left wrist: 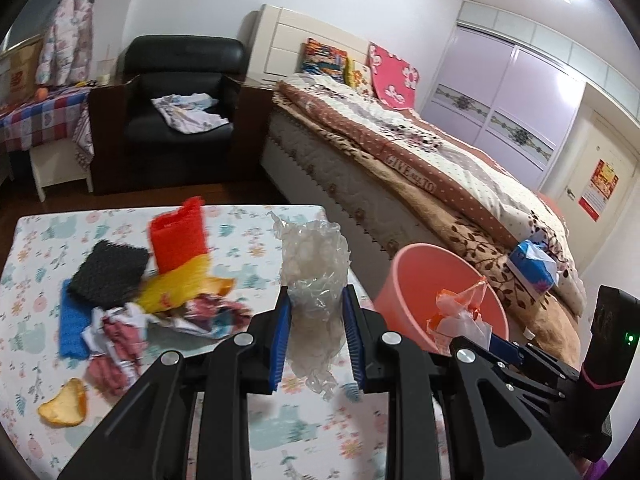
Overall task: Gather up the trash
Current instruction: 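Carry both items over the pink bucket and open both tools to drop them, then move both tools back to the table toward the black mesh pad, then grasp the black mesh pad with the left tool while the right tool grasps the red mesh net, then carry the black mesh pad and red mesh net toward the pink bucket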
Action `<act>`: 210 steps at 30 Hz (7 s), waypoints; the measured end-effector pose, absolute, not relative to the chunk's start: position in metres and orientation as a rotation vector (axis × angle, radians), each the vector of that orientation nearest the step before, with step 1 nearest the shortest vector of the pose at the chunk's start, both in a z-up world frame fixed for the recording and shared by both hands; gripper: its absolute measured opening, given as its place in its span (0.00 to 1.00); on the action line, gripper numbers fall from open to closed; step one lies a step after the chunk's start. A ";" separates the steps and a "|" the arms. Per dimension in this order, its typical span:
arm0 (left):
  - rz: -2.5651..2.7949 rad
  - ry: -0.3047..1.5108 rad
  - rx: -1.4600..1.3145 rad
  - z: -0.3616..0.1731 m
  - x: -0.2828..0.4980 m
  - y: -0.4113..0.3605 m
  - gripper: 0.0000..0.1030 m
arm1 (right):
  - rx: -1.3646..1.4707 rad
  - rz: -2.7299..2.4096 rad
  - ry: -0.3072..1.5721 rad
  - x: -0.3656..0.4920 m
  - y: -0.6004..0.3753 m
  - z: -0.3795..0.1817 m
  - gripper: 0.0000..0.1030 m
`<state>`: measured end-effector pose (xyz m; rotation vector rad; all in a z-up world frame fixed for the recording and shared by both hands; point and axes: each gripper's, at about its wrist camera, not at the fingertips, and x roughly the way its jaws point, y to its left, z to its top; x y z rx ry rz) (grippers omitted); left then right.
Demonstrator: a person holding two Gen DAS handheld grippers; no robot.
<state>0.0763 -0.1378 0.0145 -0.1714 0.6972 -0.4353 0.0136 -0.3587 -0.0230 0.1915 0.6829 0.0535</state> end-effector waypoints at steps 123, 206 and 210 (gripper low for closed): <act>-0.082 0.732 -0.171 -0.008 0.072 0.004 0.49 | 0.140 0.189 0.745 0.041 -0.276 -0.040 0.50; -0.270 0.654 -0.341 0.039 0.094 0.021 0.08 | 0.185 0.266 0.601 0.099 -0.243 0.018 0.05; -0.320 0.656 -0.322 0.043 0.093 -0.005 0.08 | 0.201 0.206 0.592 0.084 -0.271 0.021 0.05</act>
